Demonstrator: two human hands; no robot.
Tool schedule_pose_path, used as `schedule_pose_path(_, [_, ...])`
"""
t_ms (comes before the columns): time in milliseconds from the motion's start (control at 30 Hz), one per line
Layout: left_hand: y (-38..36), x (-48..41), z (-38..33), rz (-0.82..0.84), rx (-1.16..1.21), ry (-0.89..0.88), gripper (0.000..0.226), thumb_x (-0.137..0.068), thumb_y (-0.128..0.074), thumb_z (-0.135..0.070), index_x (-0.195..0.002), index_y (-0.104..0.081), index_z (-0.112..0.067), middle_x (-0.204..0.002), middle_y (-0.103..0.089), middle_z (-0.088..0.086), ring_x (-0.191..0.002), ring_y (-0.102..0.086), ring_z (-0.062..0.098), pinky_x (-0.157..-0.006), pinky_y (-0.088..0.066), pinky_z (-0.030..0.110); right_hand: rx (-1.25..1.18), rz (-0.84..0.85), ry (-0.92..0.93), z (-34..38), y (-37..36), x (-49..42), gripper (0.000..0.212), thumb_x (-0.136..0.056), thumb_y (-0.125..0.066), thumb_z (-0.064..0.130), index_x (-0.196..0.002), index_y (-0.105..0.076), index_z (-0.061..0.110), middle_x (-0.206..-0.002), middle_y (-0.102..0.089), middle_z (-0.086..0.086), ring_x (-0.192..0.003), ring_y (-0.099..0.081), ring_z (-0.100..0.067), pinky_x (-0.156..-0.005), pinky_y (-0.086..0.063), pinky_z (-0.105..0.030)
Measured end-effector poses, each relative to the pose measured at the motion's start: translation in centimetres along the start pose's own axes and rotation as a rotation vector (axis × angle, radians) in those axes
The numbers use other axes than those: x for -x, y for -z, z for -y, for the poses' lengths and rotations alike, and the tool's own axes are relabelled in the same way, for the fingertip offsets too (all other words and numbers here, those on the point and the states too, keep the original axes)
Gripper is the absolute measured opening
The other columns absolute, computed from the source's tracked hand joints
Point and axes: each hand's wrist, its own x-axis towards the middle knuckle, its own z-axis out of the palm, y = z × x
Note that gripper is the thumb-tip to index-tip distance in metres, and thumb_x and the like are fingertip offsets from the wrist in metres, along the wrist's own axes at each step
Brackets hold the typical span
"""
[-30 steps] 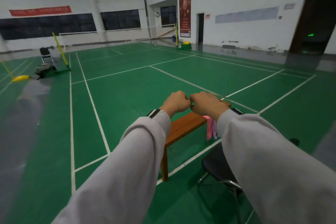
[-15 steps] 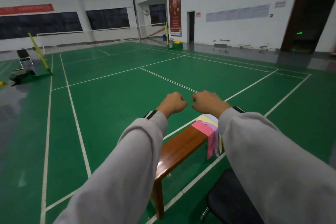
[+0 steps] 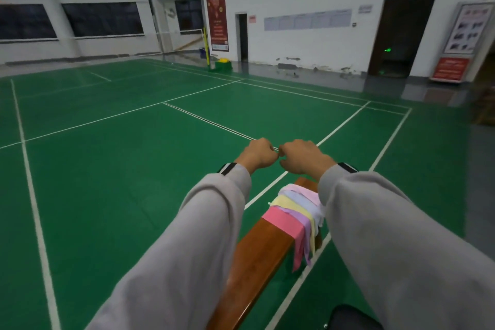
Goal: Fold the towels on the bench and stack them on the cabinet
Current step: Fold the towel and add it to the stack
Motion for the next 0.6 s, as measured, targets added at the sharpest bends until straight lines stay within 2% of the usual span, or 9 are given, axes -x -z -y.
schedule_pose_path(100, [0.7,-7.0,-0.1,0.025,-0.015,-0.041,0.023,-0.092,-0.058,-0.021,-0.084,-0.069,-0.002,-0.097,-0.071,0.024,-0.095,-0.067,0.038,-0.079,-0.052,0.037,-0.010,-0.028,-0.029,-2.1,0.3,-5.9,0.030,-0.096,-0.054,0.029,-0.122,-0.063,0.019,-0.116,-0.068,-0.011,-0.107,-0.064,-0.033,-0.090,-0.047,-0.041])
schedule_pose_path(167, [0.5,-11.1,-0.2,0.051,-0.037,-0.065,0.023,-0.091,-0.058,-0.019,-0.092,-0.072,-0.001,-0.100,-0.072,0.023,-0.096,-0.066,0.037,-0.081,-0.053,0.037,0.005,-0.031,-0.037,-3.5,0.4,-9.2,0.023,-0.095,-0.053,0.025,-0.115,-0.063,0.018,-0.111,-0.069,-0.011,-0.098,-0.063,-0.032,-0.083,-0.044,-0.039])
schedule_pose_path(233, [0.0,-14.8,-0.5,0.067,-0.046,-0.083,0.021,-0.090,-0.057,-0.017,-0.091,-0.071,-0.002,-0.101,-0.071,0.023,-0.097,-0.066,0.038,-0.079,-0.051,0.036,0.007,-0.038,-0.044,-5.1,0.0,-12.3,0.020,-0.093,-0.053,0.021,-0.110,-0.063,0.019,-0.106,-0.069,-0.010,-0.092,-0.061,-0.030,-0.081,-0.042,-0.037])
schedule_pose_path(367, [-1.9,-21.6,-1.3,0.066,-0.029,-0.106,0.019,-0.090,-0.055,-0.018,-0.090,-0.069,-0.005,-0.105,-0.071,0.025,-0.097,-0.066,0.040,-0.079,-0.052,0.037,-0.015,0.002,-0.059,-8.8,-1.6,-18.5,0.021,-0.090,-0.053,0.018,-0.108,-0.064,0.019,-0.104,-0.069,-0.008,-0.101,-0.066,-0.031,-0.085,-0.045,-0.039])
schedule_pose_path(433, [-3.4,-25.0,-1.2,0.069,-0.029,-0.096,0.016,-0.088,-0.052,-0.019,-0.084,-0.064,-0.010,-0.104,-0.071,0.024,-0.094,-0.065,0.039,-0.075,-0.050,0.035,-0.017,0.019,-0.062,-10.8,-3.0,-21.8,0.020,-0.090,-0.053,0.019,-0.107,-0.064,0.018,-0.105,-0.069,-0.010,-0.103,-0.065,-0.032,-0.087,-0.046,-0.040])
schedule_pose_path(600, [-8.6,-33.3,-0.6,0.057,0.024,0.002,0.008,-0.088,-0.052,-0.017,-0.085,-0.058,-0.012,-0.105,-0.070,0.021,-0.087,-0.061,0.036,-0.074,-0.049,0.035,-0.020,0.085,-0.005,-15.8,-9.1,-30.6,0.027,-0.089,-0.054,0.020,-0.113,-0.066,0.020,-0.114,-0.069,-0.011,-0.110,-0.063,-0.033,-0.094,-0.046,-0.042])
